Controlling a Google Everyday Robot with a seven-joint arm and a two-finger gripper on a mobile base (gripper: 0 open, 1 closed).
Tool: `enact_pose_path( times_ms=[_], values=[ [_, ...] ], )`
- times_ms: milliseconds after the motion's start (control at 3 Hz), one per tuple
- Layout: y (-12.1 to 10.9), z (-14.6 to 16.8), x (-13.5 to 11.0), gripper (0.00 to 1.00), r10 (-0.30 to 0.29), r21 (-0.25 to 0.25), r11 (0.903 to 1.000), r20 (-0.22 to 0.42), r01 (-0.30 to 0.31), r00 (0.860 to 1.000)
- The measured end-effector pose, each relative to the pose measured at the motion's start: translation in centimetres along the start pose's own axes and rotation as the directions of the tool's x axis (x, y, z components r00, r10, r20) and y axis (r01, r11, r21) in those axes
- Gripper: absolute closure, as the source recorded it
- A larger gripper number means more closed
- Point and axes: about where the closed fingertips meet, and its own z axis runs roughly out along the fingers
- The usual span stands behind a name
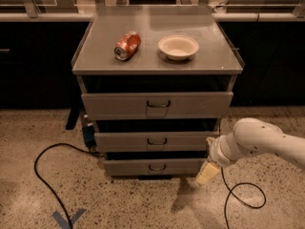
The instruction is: Open bottom drawer
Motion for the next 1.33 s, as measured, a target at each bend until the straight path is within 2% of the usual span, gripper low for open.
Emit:
enact_pose_path(
  times_ms=[333, 667, 1000, 1333],
  values=[
    [-1.3, 5.4, 1.0, 0.0, 0.072, -0.022, 0.9972, 0.041, -0.071, 0.997],
    [-1.3, 5.4, 1.0, 0.0, 0.072, -0.022, 0.9972, 0.041, -0.071, 0.997],
    [-0.6, 8.1, 1.6, 0.0, 0.101, -0.039, 0.9942, 0.028, -0.1, 0.994],
    [0.5, 13.4, 1.2, 0.0, 0.108, -0.061, 0.9925, 0.033, -0.106, 0.994]
  ],
)
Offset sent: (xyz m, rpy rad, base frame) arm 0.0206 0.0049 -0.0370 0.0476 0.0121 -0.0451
